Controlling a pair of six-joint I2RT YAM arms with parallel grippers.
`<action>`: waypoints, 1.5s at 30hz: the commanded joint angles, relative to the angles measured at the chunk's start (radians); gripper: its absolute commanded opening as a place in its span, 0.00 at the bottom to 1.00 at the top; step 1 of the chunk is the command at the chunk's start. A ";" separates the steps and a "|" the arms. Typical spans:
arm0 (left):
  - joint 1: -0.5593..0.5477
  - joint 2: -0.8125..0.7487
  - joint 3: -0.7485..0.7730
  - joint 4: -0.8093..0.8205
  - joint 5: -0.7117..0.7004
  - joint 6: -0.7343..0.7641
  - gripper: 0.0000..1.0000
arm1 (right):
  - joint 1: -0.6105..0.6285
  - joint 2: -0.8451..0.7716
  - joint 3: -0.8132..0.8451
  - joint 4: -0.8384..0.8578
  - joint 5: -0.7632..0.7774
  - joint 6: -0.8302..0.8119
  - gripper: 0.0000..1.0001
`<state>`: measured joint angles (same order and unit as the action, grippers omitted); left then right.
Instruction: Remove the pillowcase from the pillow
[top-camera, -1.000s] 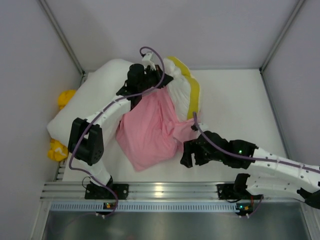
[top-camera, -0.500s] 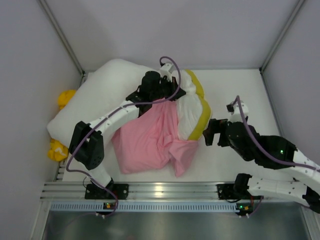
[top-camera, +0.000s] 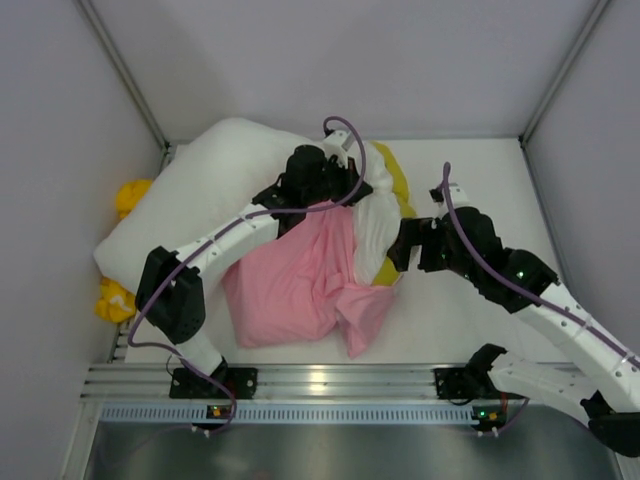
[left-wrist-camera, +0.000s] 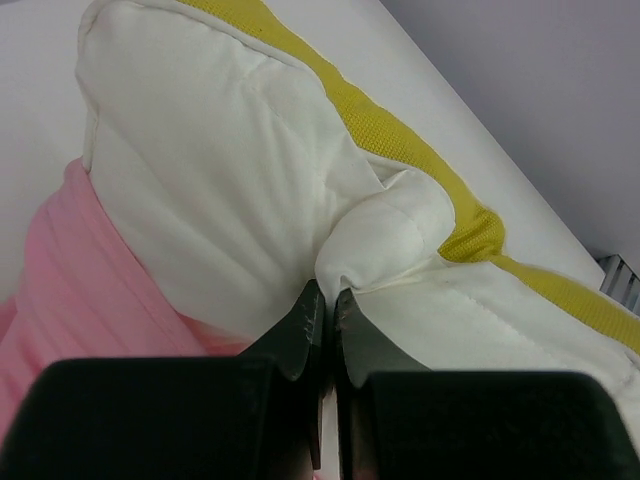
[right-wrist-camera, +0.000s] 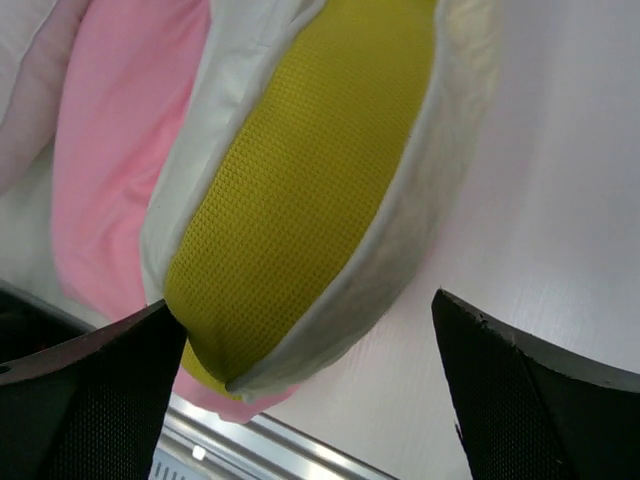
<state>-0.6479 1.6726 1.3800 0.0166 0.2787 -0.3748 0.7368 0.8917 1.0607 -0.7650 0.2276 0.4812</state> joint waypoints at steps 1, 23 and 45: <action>0.004 -0.057 0.007 0.016 -0.009 0.019 0.00 | -0.030 0.038 -0.039 0.185 -0.273 -0.012 0.99; -0.123 -0.289 0.038 -0.299 -0.271 0.151 0.99 | -0.042 -0.028 -0.284 0.366 -0.251 0.125 0.00; -0.662 -0.303 -0.455 -0.320 -0.960 0.102 0.99 | -0.117 -0.155 -0.236 0.291 -0.272 0.172 0.00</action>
<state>-1.3006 1.3376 0.9127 -0.3088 -0.5079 -0.2562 0.6380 0.7868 0.7536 -0.4957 -0.0319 0.6556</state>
